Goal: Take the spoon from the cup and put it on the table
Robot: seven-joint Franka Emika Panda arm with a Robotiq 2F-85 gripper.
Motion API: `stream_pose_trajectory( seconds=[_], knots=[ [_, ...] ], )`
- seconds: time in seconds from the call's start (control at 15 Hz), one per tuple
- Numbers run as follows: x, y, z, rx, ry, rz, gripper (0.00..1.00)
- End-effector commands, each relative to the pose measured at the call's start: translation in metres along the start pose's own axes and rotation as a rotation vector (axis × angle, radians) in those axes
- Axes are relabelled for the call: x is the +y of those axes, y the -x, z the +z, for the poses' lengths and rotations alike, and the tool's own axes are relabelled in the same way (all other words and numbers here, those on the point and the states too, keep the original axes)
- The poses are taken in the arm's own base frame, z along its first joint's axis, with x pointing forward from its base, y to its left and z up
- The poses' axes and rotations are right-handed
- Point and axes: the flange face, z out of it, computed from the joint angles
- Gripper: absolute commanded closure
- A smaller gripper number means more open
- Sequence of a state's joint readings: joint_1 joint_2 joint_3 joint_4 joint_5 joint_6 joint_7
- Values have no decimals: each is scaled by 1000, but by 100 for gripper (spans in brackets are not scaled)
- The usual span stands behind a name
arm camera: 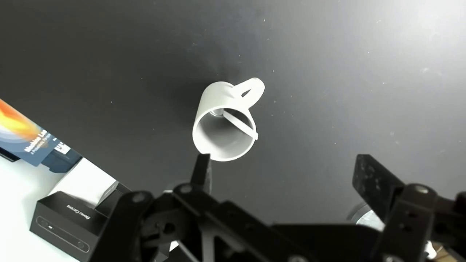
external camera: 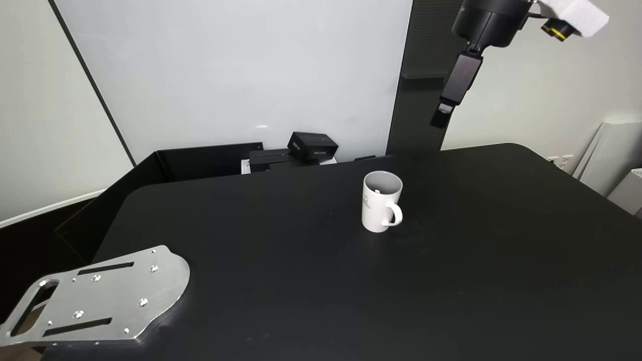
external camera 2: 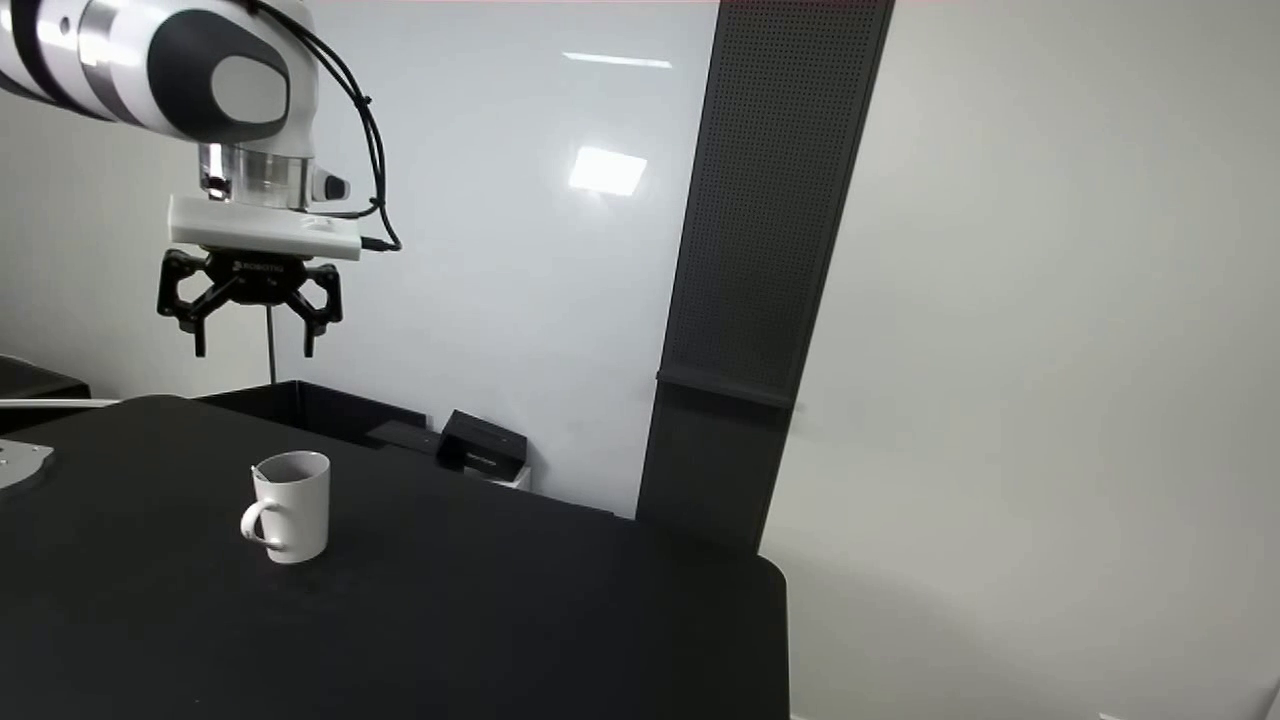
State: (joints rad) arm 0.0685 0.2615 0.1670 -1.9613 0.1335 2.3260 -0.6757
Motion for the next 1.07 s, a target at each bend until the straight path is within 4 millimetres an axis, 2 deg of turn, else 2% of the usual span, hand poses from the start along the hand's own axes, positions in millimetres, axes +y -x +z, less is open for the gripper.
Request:
stream_pose_trajectory(
  seconds=[0.0, 0.4, 0.67, 1.0],
  knots=[
    [0, 0, -1, 0, 1, 0, 0],
    [-1, 0, -2, 1, 2, 0, 0],
    [1, -15, 10, -23, 70, -56, 0],
    [-1, -40, 39, -45, 129, -141, 0]
  ],
)
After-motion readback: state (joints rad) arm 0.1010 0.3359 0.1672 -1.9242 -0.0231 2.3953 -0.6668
